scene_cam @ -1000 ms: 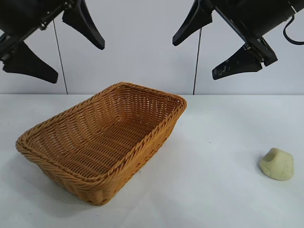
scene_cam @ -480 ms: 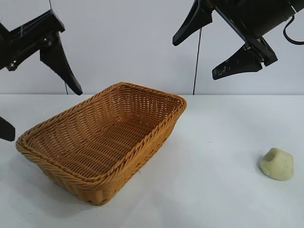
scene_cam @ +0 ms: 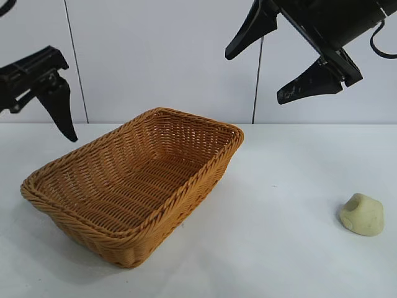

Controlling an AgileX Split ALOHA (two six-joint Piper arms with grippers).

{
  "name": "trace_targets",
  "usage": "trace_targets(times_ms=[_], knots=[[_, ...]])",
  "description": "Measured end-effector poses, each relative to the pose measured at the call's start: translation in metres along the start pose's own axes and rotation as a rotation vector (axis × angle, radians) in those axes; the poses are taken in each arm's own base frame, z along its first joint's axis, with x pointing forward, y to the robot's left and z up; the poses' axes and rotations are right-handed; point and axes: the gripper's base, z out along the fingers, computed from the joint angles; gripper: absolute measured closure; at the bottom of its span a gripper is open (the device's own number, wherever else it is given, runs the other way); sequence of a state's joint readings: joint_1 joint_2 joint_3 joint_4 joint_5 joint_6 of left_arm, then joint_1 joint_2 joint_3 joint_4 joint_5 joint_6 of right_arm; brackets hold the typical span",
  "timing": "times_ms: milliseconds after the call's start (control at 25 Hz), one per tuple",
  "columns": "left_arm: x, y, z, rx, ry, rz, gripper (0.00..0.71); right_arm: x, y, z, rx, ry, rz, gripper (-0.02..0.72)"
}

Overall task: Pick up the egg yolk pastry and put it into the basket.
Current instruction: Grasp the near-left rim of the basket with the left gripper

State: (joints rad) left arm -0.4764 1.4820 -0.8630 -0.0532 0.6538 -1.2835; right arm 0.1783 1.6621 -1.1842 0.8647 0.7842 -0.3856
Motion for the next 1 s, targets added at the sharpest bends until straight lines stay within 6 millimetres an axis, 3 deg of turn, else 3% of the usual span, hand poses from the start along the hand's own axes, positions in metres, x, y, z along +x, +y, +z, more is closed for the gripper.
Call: trace_targets(times_ms=[560, 840, 1000], knots=[[-0.002, -0.002, 0.093, -0.057, 0.032, -0.102, 0.032, 0.0, 0.0, 0.0, 0.0, 0.002, -0.001, 0.008], [-0.003, -0.002, 0.101, -0.055, 0.028, -0.108, 0.039, 0.001, 0.0, 0.0, -0.002, 0.006, -0.001, 0.008], [-0.003, -0.001, 0.101, -0.06, 0.029, -0.11, 0.177, 0.001, 0.0, 0.0, -0.003, 0.01, -0.001, 0.008]])
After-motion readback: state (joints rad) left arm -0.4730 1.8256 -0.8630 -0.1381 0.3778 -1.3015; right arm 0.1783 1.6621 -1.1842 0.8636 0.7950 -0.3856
